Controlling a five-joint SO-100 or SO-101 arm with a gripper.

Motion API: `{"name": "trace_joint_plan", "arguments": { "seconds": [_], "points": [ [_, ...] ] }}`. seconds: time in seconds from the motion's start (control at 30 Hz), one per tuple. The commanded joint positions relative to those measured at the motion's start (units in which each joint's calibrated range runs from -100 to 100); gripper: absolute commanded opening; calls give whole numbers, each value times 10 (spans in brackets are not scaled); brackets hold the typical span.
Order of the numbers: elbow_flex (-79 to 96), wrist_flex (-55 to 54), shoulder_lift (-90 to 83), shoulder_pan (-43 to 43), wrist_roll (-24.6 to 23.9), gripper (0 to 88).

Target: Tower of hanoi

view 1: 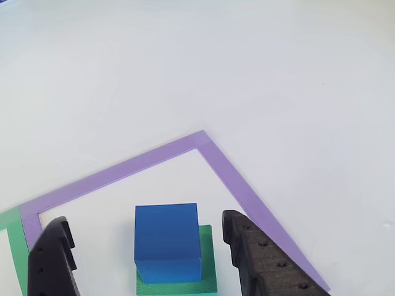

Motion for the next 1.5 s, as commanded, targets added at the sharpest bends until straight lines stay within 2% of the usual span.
{"name": "trace_joint_plan", "arguments": {
  "seconds": [0.0, 0.6, 0.8, 0.9, 1.1, 1.3, 1.47],
  "points": [
    [-26, -17, 1, -17, 2, 231],
    [-18, -12, 2, -42, 2, 21],
    [-13, -6, -9, -46, 2, 18],
    [-12, 34, -47, -53, 2, 13],
    [-19, 266, -229, -74, 2, 7],
    [-118, 606, -411, -101, 2, 8],
    [-276, 914, -479, -129, 2, 8]
  ]
}}
